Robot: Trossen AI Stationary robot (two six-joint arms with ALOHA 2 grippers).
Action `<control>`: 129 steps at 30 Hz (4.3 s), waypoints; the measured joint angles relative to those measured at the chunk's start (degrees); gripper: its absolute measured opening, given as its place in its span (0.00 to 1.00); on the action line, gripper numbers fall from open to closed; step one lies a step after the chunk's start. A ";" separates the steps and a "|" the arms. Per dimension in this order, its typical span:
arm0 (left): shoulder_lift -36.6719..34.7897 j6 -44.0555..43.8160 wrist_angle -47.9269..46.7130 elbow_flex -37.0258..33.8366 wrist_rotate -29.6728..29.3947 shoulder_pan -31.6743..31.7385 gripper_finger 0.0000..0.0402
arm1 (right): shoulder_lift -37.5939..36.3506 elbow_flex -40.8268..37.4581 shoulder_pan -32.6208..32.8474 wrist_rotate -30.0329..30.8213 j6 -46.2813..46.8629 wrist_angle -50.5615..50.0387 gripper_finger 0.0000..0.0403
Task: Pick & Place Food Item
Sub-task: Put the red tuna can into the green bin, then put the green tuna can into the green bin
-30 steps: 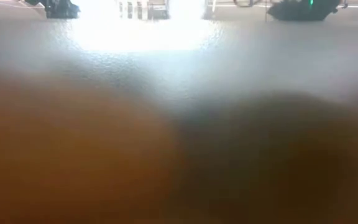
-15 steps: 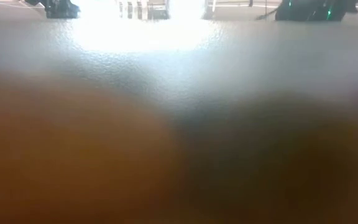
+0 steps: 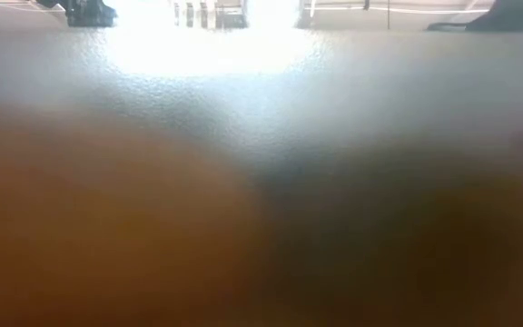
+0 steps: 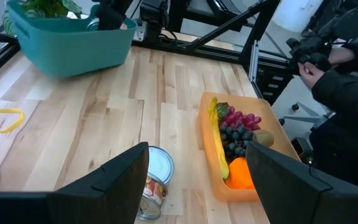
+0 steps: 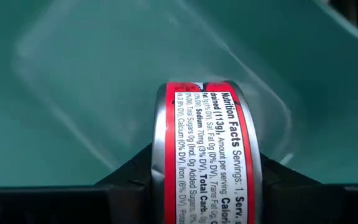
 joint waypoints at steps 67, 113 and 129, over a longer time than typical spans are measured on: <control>0.02 0.00 0.00 0.02 0.02 0.01 0.69 | 0.13 14.81 14.78 -25.56 -59.00 30.76 0.65; 0.02 0.00 0.00 0.00 0.01 -0.01 0.69 | 69.32 74.86 14.86 -67.73 -105.36 22.09 0.65; 0.01 0.00 0.00 0.02 0.00 0.02 0.69 | 80.27 83.83 15.85 -69.24 -109.88 13.28 0.65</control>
